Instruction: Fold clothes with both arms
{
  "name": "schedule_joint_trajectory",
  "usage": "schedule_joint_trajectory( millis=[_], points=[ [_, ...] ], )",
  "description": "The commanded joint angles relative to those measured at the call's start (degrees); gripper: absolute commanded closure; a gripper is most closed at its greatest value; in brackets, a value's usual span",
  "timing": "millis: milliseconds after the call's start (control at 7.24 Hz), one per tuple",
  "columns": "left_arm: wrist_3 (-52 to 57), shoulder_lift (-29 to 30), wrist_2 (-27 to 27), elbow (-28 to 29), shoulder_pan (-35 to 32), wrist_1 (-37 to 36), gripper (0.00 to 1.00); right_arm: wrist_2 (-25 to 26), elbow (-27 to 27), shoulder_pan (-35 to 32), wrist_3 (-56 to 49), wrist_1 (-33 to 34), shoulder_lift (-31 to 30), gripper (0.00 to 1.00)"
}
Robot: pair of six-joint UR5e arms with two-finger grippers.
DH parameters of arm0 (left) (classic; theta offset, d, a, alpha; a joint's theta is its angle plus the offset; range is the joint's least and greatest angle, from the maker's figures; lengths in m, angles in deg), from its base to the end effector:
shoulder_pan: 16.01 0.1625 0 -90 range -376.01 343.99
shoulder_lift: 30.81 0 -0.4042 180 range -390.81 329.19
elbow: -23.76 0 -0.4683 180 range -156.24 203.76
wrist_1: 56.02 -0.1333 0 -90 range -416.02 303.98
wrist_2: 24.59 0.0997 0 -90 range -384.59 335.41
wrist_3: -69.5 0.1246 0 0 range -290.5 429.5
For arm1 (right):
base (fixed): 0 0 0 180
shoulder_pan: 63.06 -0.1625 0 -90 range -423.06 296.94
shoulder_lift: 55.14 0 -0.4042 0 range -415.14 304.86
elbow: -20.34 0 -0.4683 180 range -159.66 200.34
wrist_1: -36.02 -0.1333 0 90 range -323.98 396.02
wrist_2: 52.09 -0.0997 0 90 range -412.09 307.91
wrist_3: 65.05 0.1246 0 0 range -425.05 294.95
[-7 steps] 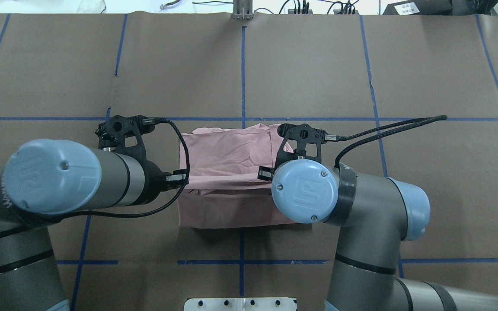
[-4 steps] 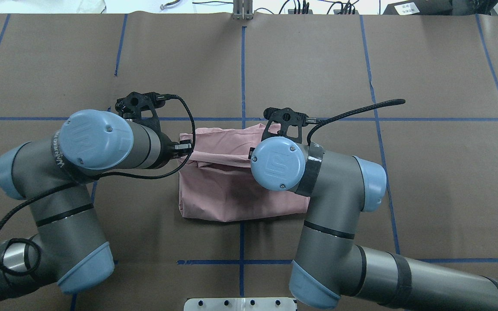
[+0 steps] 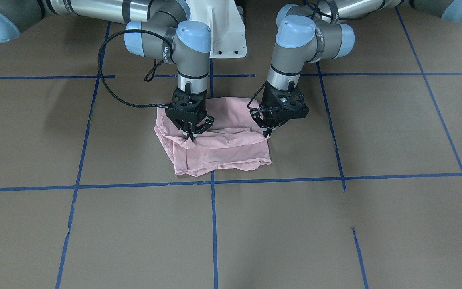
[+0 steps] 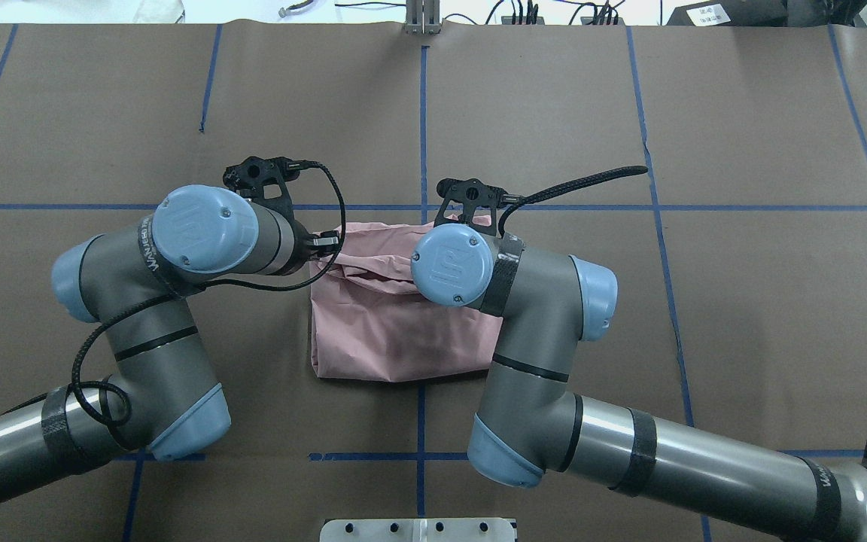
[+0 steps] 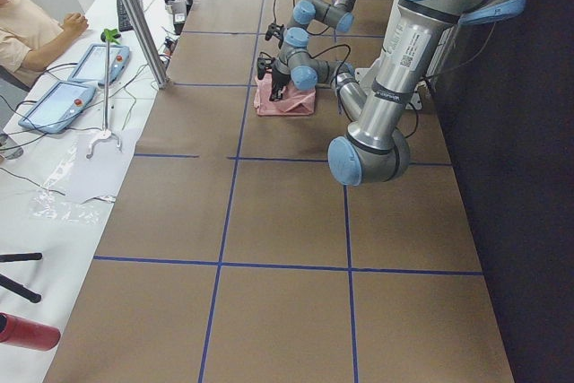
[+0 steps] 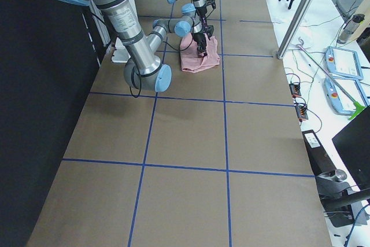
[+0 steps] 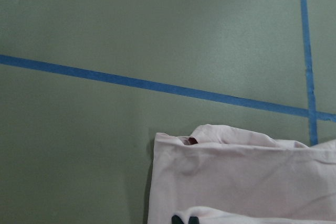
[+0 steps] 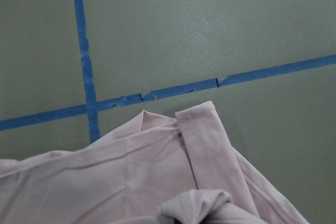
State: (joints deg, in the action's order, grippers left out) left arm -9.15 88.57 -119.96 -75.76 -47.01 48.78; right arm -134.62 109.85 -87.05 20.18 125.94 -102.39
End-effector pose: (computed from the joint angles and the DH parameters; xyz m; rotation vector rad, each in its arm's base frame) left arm 0.5560 -0.4760 0.2137 0.2583 0.9077 -0.2733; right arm -0.6499 -0.4528 0.1686 0.3055 -0.6879 0.3677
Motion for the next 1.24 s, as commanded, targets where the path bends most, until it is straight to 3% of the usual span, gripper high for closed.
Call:
schedule_joint_trajectory(
  millis=[0,276,415,553,691,829,1105],
  points=[
    [0.25,0.06,-0.07,0.39,-0.03,0.22,1.0,-0.09,-0.56,-0.61,-1.12,-0.36,0.05,1.0],
    [0.43,0.06,0.01,0.47,-0.03,0.22,1.0,-1.13,-1.52,-2.19,-2.69,-0.45,0.14,1.0],
    [1.47,0.15,-0.16,1.0,-1.34,0.22,0.97,-2.27,-3.18,-3.85,-5.57,-0.45,0.4,0.53],
    [10.18,0.76,-0.25,3.0,-3.96,0.14,0.01,-3.76,-8.24,-6.48,-10.82,-0.53,4.06,0.01],
    [13.92,1.2,-1.82,4.5,-7.38,0.05,0.0,-9.87,-13.08,-10.33,-15.75,-0.54,6.97,0.0],
    [18.66,1.2,-7.23,4.6,-9.59,-0.3,0.0,-13.93,-13.22,-12.46,-20.76,-0.62,7.43,0.0],
    [19.06,1.12,-7.72,4.0,-9.7,-0.22,0.0,-16.34,-12.69,-13.53,-21.51,-0.54,7.35,0.0]
  ],
)
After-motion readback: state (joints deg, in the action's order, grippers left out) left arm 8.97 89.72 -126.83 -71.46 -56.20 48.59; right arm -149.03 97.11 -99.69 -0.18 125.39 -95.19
